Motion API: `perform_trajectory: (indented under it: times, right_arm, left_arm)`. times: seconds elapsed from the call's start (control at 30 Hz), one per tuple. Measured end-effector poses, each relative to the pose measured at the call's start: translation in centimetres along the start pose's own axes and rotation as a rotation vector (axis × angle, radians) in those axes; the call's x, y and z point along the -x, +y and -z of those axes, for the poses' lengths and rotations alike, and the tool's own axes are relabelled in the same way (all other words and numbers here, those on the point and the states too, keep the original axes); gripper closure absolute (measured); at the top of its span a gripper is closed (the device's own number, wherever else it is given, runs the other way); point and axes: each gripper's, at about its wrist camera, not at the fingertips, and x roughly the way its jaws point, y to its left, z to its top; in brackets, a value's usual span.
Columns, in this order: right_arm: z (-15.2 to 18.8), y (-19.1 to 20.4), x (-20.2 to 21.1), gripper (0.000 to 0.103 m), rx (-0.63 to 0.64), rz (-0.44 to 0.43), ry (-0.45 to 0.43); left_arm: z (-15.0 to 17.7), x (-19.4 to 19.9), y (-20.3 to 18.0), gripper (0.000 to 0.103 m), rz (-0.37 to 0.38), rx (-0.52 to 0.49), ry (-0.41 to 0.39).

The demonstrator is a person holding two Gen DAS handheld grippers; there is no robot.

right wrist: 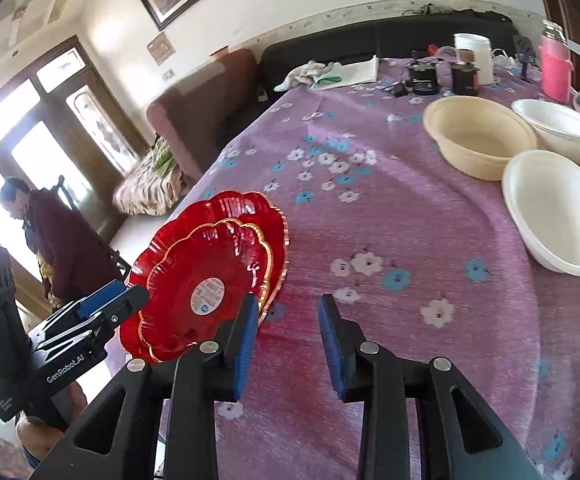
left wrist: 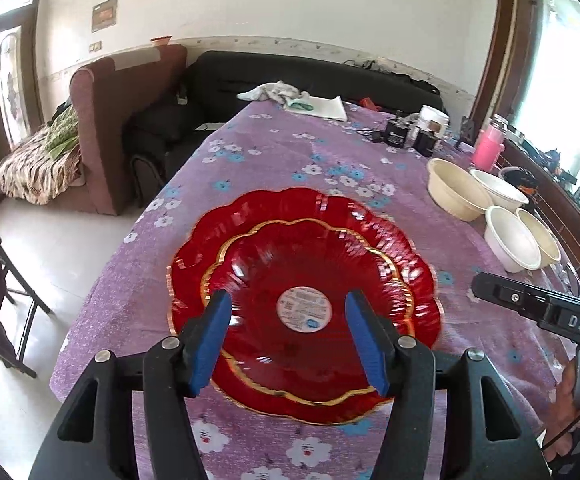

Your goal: Organize plates and bowls

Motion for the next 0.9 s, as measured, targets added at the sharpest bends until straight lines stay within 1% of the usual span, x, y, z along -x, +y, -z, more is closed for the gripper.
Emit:
perform_trajectory:
  times: [0.23,0.27,0.33,0.43,0.63,0.77,0.9]
  right_arm:
    - [0.3,-2.4,1.5,0.067,-0.054,0.005,-0.024]
    - [0.3,-2.9,1.8,0.066,-0.064,0.008,-0.031]
    - [0.3,-3.7,2.4,0.06,-0.082,0.016,-0.044]
    - [0.4,-5.5,3.5,0.054,-0.117,0.03,-0.069]
    - [0.9,-9.6,6.2,0.053,-0.193,0.07,-0.133]
    - [1.4,-12.5,8.2,0.053,-0.222,0.143,-0.184]
    - [1.9,-14.9,10.2,0.054,-0.217,0.285,-0.261]
  left_arm:
    - [-0.4,0.9,-4.0,0.044,0.044,-0.087,-0.012]
    - [-0.4,1.0,-4.5,0.044,0.05,-0.097,-0.012]
    - [-0.6,1.1,-6.1,0.044,0.066,-0.13,-0.011]
    - [-0.6,0.9,-8.8,0.044,0.093,-0.186,-0.003]
    - [-0.3,-0.5,-14.4,0.044,0.147,-0.289,0.032]
    - [-0.3,-2.0,-17.2,0.044,0.166,-0.33,0.043]
    - [-1.2,-4.7,-19.2,0.044,0.188,-0.319,0.09]
